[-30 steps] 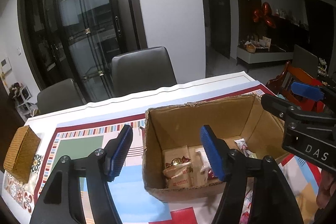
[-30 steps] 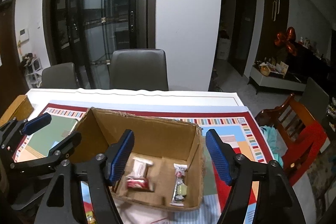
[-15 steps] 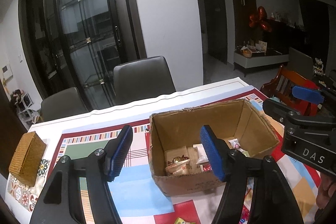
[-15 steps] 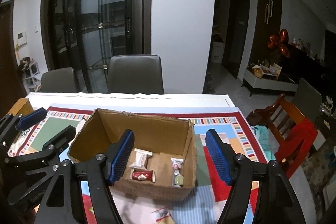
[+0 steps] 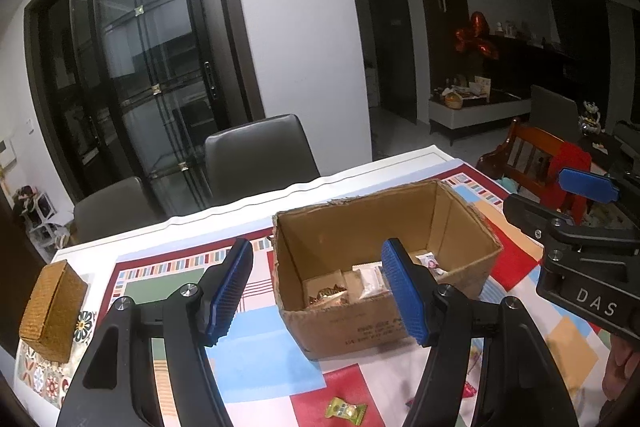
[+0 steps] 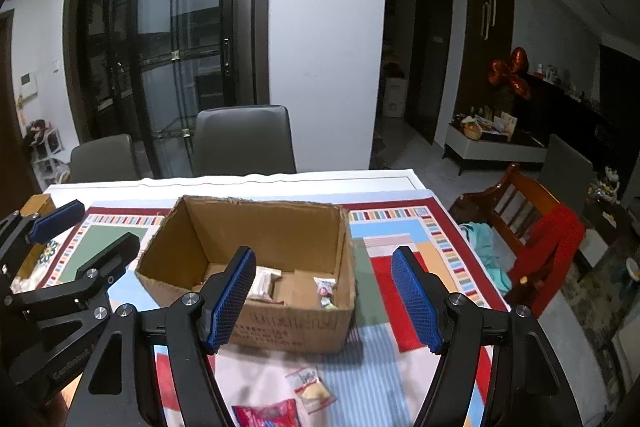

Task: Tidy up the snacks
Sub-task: 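Withdraw both open tools from the box toward the remaining snacks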

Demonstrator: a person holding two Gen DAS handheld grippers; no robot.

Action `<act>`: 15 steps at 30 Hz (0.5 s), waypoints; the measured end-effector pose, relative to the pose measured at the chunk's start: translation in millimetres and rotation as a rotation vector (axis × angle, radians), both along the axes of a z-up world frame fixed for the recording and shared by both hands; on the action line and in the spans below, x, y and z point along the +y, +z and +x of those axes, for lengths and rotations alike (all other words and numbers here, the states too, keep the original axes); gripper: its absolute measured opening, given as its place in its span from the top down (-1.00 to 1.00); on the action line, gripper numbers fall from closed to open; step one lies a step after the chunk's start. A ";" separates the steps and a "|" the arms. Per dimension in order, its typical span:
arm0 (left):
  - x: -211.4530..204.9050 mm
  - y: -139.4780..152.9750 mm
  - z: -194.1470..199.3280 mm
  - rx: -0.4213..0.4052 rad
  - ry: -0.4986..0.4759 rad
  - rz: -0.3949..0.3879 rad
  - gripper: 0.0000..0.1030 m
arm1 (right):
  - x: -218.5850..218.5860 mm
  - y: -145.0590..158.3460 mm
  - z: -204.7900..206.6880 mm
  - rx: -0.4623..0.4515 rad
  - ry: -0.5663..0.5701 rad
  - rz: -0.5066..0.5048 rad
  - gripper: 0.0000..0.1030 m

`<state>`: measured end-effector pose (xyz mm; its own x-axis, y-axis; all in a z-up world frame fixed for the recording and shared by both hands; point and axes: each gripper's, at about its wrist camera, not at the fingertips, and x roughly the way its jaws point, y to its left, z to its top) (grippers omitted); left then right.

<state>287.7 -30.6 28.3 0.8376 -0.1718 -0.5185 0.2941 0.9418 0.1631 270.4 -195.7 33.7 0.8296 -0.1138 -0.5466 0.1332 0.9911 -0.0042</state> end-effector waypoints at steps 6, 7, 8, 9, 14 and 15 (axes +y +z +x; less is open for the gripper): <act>-4.0 -6.2 -11.6 0.009 -0.046 0.009 -0.28 | 0.2 -5.0 -20.3 0.008 -0.037 -0.013 -0.38; -4.4 -7.7 -13.4 0.011 -0.054 0.013 -0.29 | -0.3 -6.1 -24.0 0.011 -0.045 -0.012 -0.38; -4.6 -8.8 -15.2 0.014 -0.063 0.014 -0.29 | -0.3 -7.0 -26.4 0.014 -0.053 -0.012 -0.38; -5.1 -10.5 -17.3 0.020 -0.078 0.013 -0.28 | -0.9 -8.9 -29.2 0.018 -0.063 -0.010 -0.38; -9.8 -17.5 -26.2 0.026 -0.129 0.031 -0.29 | -3.3 -19.1 -45.8 0.038 -0.092 0.005 -0.38; -11.6 -19.2 -28.4 0.027 -0.140 0.036 -0.28 | -3.7 -21.5 -49.1 0.043 -0.101 0.010 -0.38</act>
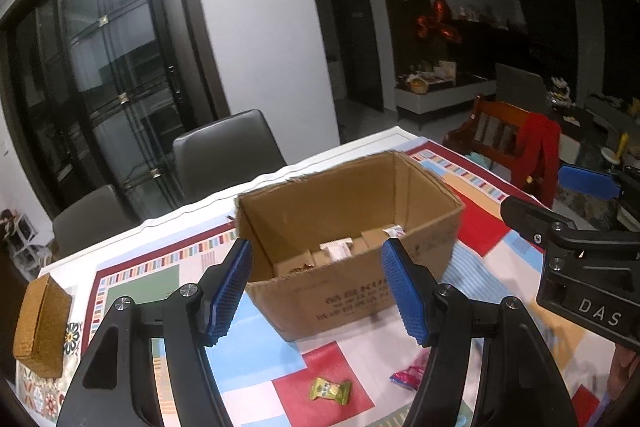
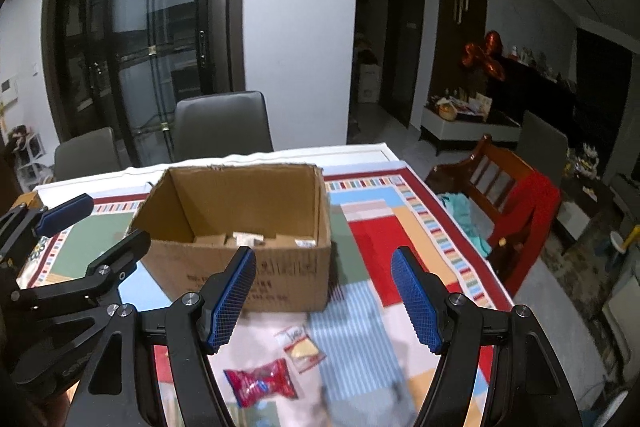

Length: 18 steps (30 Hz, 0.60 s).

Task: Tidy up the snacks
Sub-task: 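Withdraw both open tools from the box toward the remaining snacks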

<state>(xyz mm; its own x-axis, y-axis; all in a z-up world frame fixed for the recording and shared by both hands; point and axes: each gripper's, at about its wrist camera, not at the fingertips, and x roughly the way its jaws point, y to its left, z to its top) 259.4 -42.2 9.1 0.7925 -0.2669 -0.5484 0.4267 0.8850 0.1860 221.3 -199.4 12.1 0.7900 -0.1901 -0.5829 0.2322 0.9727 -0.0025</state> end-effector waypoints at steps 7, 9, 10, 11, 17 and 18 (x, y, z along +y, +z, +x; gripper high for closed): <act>-9.5 -10.6 -8.2 0.017 -0.062 0.028 -0.29 | 3.2 -15.5 -18.5 0.039 -0.042 0.008 -0.38; -10.3 -13.6 -8.7 0.025 -0.075 0.033 -0.29 | 2.7 -20.4 -23.2 0.052 -0.055 0.014 -0.38; -11.1 -15.8 -9.8 0.031 -0.087 0.033 -0.29 | 1.7 -23.7 -25.9 0.062 -0.065 0.022 -0.38; -12.0 -17.6 -10.9 0.033 -0.097 0.035 -0.29 | 0.3 -25.6 -27.3 0.069 -0.072 0.028 -0.38; -17.5 -29.4 -17.3 0.057 -0.162 0.054 -0.29 | -6.3 -42.5 -40.2 0.113 -0.134 0.065 -0.38; -19.0 -32.4 -19.0 0.059 -0.177 0.063 -0.29 | -6.1 -44.8 -42.7 0.119 -0.139 0.068 -0.38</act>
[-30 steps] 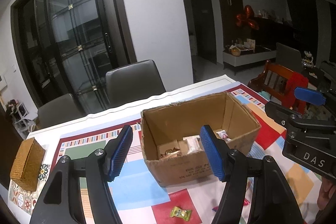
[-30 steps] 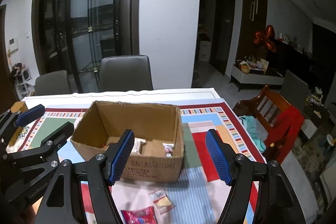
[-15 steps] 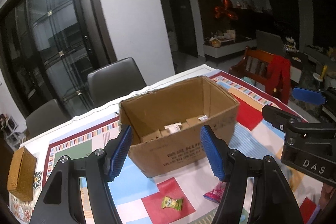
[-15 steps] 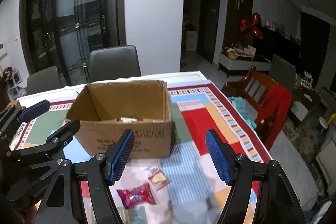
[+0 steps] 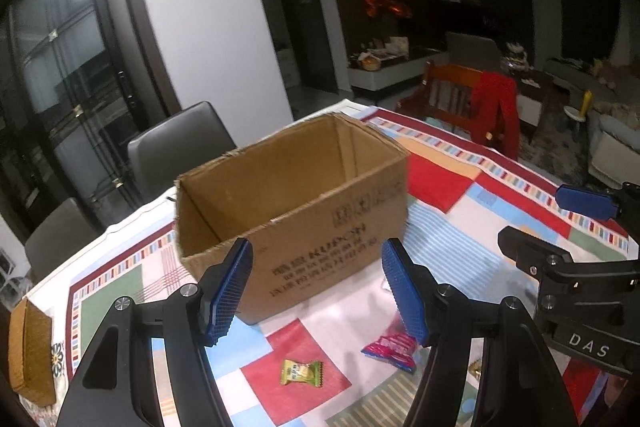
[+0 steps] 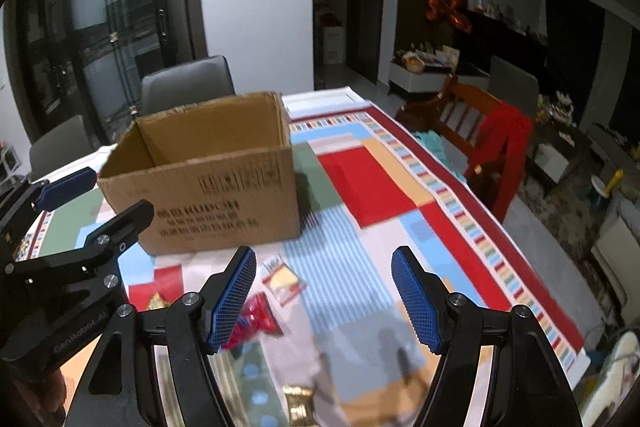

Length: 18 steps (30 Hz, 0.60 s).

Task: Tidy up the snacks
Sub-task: 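Withdraw both open tools from the box toward the remaining snacks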

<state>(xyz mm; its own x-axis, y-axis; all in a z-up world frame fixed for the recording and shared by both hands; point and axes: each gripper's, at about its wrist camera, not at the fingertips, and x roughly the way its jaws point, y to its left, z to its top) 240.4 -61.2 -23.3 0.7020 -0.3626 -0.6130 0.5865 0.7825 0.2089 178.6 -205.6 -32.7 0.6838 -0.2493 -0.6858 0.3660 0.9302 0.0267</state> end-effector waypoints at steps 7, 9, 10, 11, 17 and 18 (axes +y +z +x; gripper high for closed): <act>-9.1 -16.8 -9.3 0.021 -0.071 0.039 -0.29 | 3.5 -23.4 -15.5 0.064 -0.039 0.035 -0.38; -9.5 -21.3 -10.1 0.033 -0.084 0.047 -0.29 | 4.4 -27.9 -18.5 0.083 -0.050 0.045 -0.38; -9.6 -23.2 -10.5 0.039 -0.090 0.048 -0.28 | 5.3 -31.2 -21.1 0.093 -0.056 0.048 -0.38; -9.9 -25.3 -10.5 0.047 -0.098 0.049 -0.29 | 5.7 -33.6 -22.8 0.101 -0.061 0.052 -0.38; -14.9 -40.7 -10.6 0.099 -0.148 0.062 -0.29 | 4.1 -59.1 -25.6 0.192 -0.078 0.145 -0.38; -15.3 -43.5 -10.3 0.111 -0.159 0.062 -0.29 | 4.3 -63.3 -25.9 0.208 -0.078 0.153 -0.38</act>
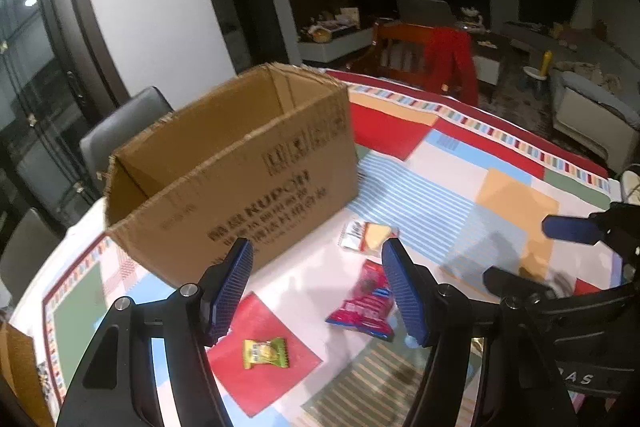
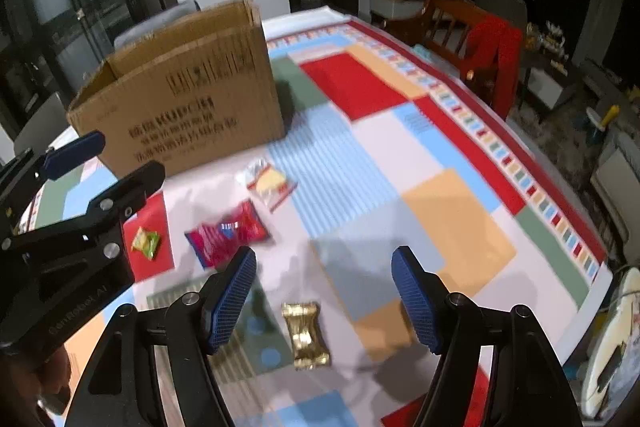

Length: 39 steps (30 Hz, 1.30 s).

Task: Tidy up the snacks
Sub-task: 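Withdraw both open tools from the box toward the remaining snacks, then close the left tool on the pink bag while the right tool grasps the gold candy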

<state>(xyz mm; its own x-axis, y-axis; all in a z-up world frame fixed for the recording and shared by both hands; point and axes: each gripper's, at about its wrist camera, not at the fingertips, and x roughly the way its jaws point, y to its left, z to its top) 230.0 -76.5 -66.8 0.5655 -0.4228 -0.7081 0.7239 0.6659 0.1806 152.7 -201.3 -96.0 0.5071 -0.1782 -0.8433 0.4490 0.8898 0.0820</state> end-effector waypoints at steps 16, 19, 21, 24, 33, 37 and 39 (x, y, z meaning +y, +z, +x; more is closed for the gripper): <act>-14.7 -45.6 -1.1 0.091 -0.136 0.085 -0.28 | 5.6 -46.7 -9.2 0.152 -0.043 0.092 -0.38; -16.4 -53.3 -0.6 0.106 -0.159 0.097 -0.28 | 8.0 -53.5 -9.2 0.176 -0.049 0.107 -0.38; -17.6 -59.2 0.5 0.118 -0.172 0.105 -0.28 | 9.6 -57.9 -8.5 0.191 -0.053 0.117 -0.38; -18.4 -65.8 3.3 0.134 -0.181 0.111 -0.28 | 11.4 -64.8 -6.1 0.209 -0.060 0.130 -0.38; -23.0 -83.4 13.7 0.169 -0.199 0.106 -0.28 | 11.7 -80.7 0.2 0.250 -0.070 0.133 -0.25; -26.8 -91.4 15.7 0.189 -0.215 0.113 -0.24 | 14.0 -80.0 2.5 0.254 -0.066 0.111 -0.17; -28.9 -96.5 15.7 0.195 -0.222 0.122 -0.17 | 15.3 -79.2 2.8 0.258 -0.064 0.091 -0.08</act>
